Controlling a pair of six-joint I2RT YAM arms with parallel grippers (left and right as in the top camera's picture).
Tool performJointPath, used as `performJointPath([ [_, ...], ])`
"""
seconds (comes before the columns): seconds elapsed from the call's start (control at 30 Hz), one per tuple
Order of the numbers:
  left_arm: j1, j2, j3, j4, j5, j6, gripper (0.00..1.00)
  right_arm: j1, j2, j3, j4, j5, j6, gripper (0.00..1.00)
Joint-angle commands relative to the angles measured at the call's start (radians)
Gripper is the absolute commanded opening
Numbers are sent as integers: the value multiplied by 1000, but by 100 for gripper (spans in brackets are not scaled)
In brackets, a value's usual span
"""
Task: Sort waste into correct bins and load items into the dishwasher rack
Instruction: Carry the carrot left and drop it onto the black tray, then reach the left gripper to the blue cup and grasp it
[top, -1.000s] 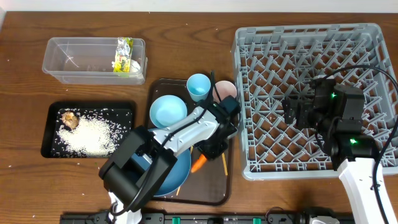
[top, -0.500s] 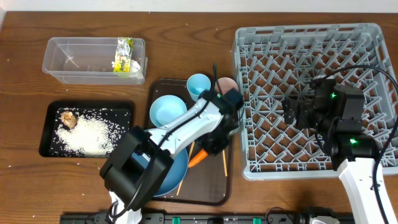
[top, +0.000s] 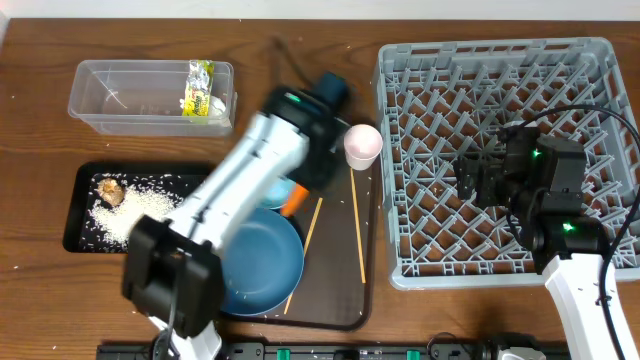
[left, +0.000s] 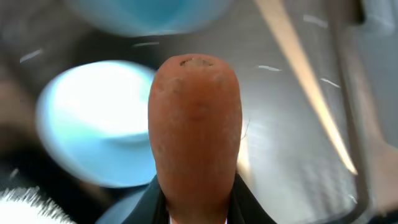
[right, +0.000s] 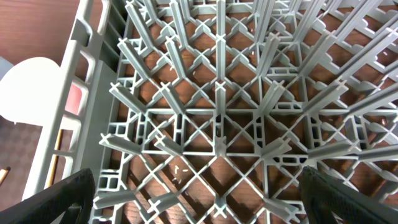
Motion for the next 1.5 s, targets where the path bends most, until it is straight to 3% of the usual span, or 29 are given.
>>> performJointPath([
  [0.0,176,-27,16,18,-55,-86,6,7,2,16,1,6,-11,99],
  [0.2,457,-16,-23,145,-52,-221,6,7,2,16,1,6,-11,99],
  [0.43,674,-14,-164,253,-52,-388,6,7,2,16,-3,6,-11,99],
  [0.6,762,-14,-273,325,-52,-491,7,7,2,16,-2,6,-11,99],
  [0.87,782,-14,-356,379,-52,-496,7,7,2,16,-2,6,-11,99],
  [0.93,782,-14,-356,379,-52,-496,47,7,2,16,-3,6,-11,99],
  [1.0,782,-14,-356,379,-52,-495,66,7,2,16,-2,6,-11,99],
  [1.33,782,-86,-321,324,-47,-479,72,7,2,16,5,6,-11,99],
  [1.47,779,-199,-320,345,82,-396,72,7,2,16,5,6,-11,99],
])
